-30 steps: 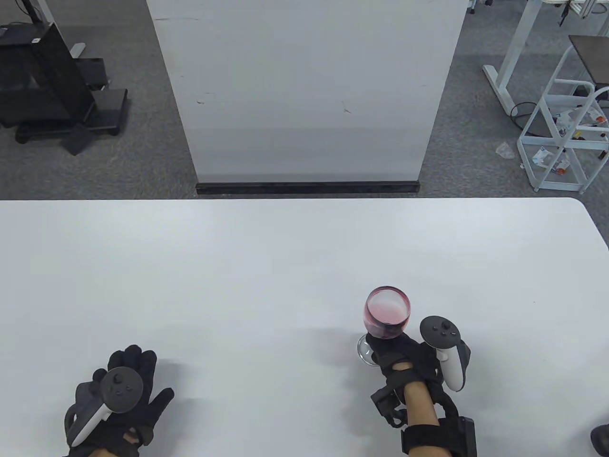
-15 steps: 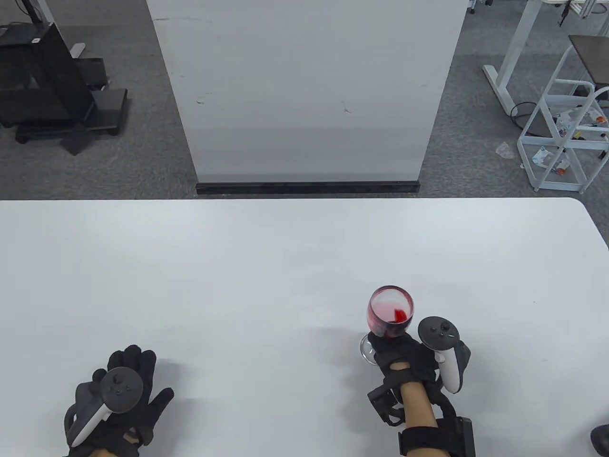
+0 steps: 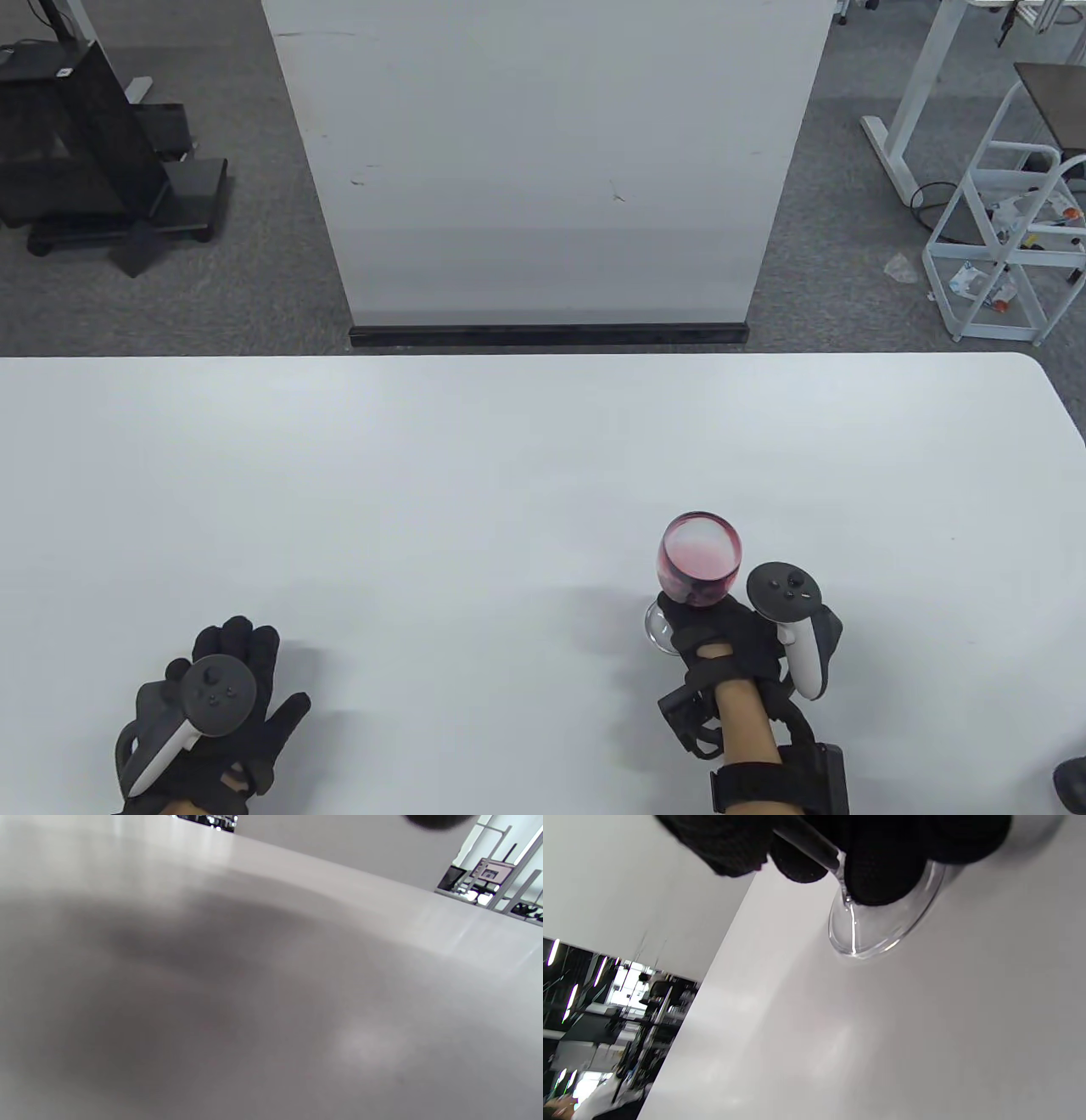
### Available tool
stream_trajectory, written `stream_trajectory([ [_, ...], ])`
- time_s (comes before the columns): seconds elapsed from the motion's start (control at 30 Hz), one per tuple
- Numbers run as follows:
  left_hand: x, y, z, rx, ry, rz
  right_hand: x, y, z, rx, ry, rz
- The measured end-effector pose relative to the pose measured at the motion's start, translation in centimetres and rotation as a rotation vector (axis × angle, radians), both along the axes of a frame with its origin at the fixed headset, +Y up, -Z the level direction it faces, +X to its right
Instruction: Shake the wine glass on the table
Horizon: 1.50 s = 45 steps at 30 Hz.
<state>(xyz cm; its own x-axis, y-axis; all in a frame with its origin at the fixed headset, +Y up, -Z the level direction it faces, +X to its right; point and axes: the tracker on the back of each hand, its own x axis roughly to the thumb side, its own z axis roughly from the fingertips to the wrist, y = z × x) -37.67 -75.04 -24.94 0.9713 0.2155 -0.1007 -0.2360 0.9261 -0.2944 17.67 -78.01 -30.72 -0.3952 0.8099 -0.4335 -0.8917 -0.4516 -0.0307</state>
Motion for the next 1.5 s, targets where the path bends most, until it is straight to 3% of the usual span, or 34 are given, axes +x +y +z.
stream_trajectory([
  [0.07,0.0,0.0,0.0,-0.001,0.000,0.002,0.0,-0.7,0.1,0.060,-0.010,-0.053],
  [0.13,0.1,-0.1,-0.1,-0.012,-0.001,0.000,-0.2,-0.8,0.1,0.028,0.025,-0.148],
  [0.23,0.1,-0.1,-0.1,-0.010,-0.002,-0.001,-0.2,-0.1,-0.3,-0.021,0.100,-0.056],
  [0.37,0.0,0.0,-0.1,-0.005,0.000,0.003,-0.6,-0.8,-0.3,0.033,0.081,-0.089],
  [0.5,0.1,-0.1,-0.1,-0.010,-0.001,-0.002,-0.3,-0.3,-0.6,-0.024,0.142,-0.088],
  [0.6,0.0,0.0,-0.1,-0.006,0.001,0.002,-0.9,-0.7,-0.4,0.027,0.092,-0.077],
  [0.73,0.1,0.0,0.0,-0.008,0.000,-0.002,-0.5,-0.3,-0.6,-0.028,0.147,-0.106],
  [0.87,0.0,-0.1,-0.1,-0.010,0.001,0.001,-0.9,-0.8,-0.3,0.026,0.086,-0.072],
  [1.0,0.1,0.0,0.0,-0.006,-0.001,0.001,-0.5,-0.4,-0.6,-0.032,0.160,-0.103],
  [1.13,0.0,-0.2,-0.1,-0.014,-0.002,0.001,-0.8,-0.9,-0.5,0.030,0.089,-0.077],
  [1.3,0.0,-0.1,0.0,-0.005,-0.004,0.004,-0.3,-0.3,-0.7,-0.050,0.177,-0.102],
  [1.4,0.0,-0.1,0.0,-0.007,-0.003,0.004,-0.5,-0.6,-0.4,0.008,0.096,-0.071],
  [1.5,0.1,-0.1,0.0,-0.013,-0.006,0.002,-0.9,-0.5,-0.3,-0.017,0.134,-0.138],
])
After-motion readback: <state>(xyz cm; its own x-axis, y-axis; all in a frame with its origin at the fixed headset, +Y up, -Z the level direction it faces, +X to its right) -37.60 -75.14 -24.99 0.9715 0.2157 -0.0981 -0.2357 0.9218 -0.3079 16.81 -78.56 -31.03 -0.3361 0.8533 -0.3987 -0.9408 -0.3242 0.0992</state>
